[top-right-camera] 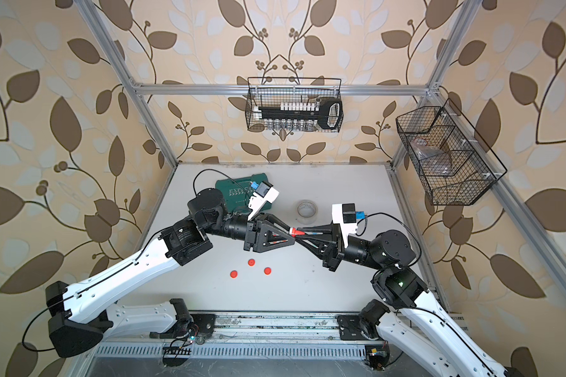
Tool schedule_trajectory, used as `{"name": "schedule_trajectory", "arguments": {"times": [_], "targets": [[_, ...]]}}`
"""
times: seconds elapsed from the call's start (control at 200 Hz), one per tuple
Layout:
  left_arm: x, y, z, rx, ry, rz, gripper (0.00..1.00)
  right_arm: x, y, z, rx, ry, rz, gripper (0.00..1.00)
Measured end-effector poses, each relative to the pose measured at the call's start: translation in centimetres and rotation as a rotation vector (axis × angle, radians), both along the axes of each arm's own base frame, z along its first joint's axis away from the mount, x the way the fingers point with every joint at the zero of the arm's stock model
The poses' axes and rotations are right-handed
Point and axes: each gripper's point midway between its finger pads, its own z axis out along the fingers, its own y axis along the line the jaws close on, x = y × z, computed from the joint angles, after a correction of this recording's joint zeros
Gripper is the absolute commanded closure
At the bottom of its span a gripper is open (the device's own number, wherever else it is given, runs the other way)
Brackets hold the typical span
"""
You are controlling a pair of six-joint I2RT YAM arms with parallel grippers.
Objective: Close the stamp cap
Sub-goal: Pick up the stamp from the center of the board.
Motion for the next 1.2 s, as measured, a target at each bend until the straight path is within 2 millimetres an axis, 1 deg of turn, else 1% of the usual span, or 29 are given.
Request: {"name": "schedule_trajectory", "arguments": {"times": [0.185, 0.345, 1.015, 1.12, 1.2], "targets": [[0.11, 0.01, -0.02, 0.001, -0.001, 0.008, 0.51, 0.04, 0.02, -0.29, -0.013, -0.004, -0.004, 1.00], [0.02, 0.12, 0.04, 0.001, -0.002, 0.008, 0.53, -0.05, -0.09, -0.43, -0.019, -0.003, -0.008, 1.00], [0.11, 0.14, -0.41, 0.020, 0.008, 0.016, 0.72, -0.23, -0.08, -0.48, -0.022, -0.007, -0.004, 1.00], [0.12, 0.13, -0.43, 0.021, 0.009, 0.016, 0.73, -0.22, -0.08, -0.48, -0.022, -0.007, -0.005, 0.88], [0.10, 0.14, -0.41, 0.020, 0.008, 0.015, 0.74, -0.21, -0.09, -0.49, -0.022, -0.007, -0.005, 0.84]]}}
